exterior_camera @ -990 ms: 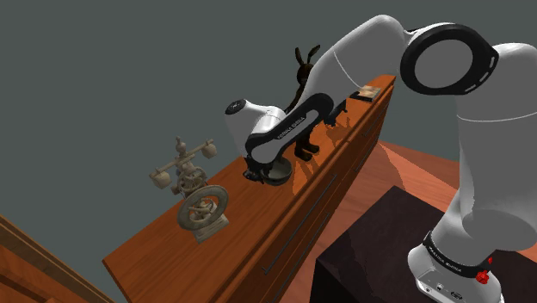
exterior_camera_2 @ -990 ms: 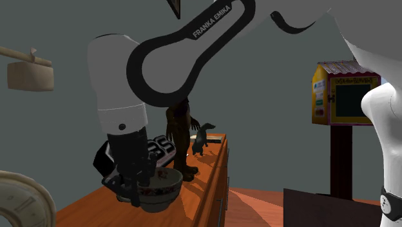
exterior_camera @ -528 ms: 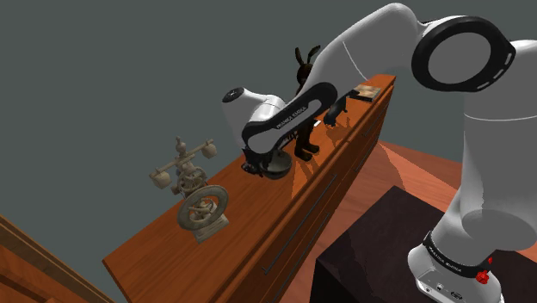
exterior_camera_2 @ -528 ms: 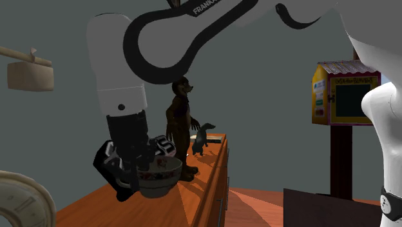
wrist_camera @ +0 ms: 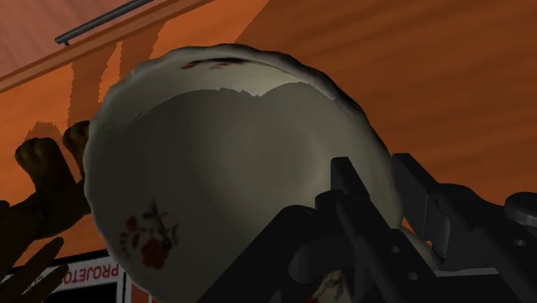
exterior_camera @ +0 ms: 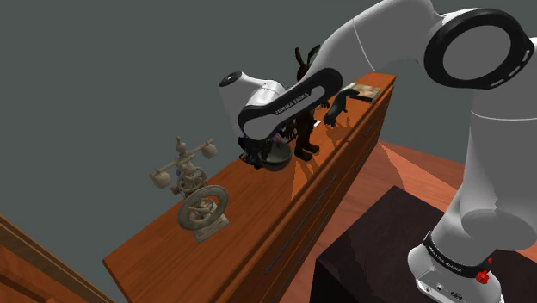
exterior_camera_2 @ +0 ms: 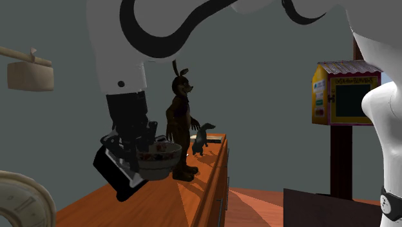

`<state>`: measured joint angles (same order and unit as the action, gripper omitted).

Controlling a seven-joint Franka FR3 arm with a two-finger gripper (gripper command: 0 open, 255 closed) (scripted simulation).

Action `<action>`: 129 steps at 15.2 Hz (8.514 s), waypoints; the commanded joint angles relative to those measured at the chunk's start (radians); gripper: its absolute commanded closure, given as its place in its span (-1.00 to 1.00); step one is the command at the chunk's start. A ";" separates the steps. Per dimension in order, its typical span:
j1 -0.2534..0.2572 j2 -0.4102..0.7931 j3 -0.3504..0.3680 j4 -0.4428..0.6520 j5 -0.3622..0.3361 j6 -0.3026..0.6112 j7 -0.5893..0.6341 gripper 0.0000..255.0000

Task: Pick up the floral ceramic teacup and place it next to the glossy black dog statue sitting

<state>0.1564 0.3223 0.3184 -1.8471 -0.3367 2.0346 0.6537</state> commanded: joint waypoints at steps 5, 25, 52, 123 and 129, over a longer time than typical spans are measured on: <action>-0.003 -0.038 0.007 0.031 0.021 -0.063 -0.022 1.00; -0.001 -0.104 0.019 0.213 0.063 -0.300 -0.086 1.00; -0.270 -0.190 -0.173 0.171 0.089 -0.235 -0.546 1.00; -0.464 0.232 -0.324 0.102 0.045 0.320 -0.745 1.00; -0.465 0.233 -0.324 0.102 0.045 0.320 -0.745 -1.00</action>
<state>-0.3081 0.5549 -0.0058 -1.7454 -0.2922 2.3545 -0.0917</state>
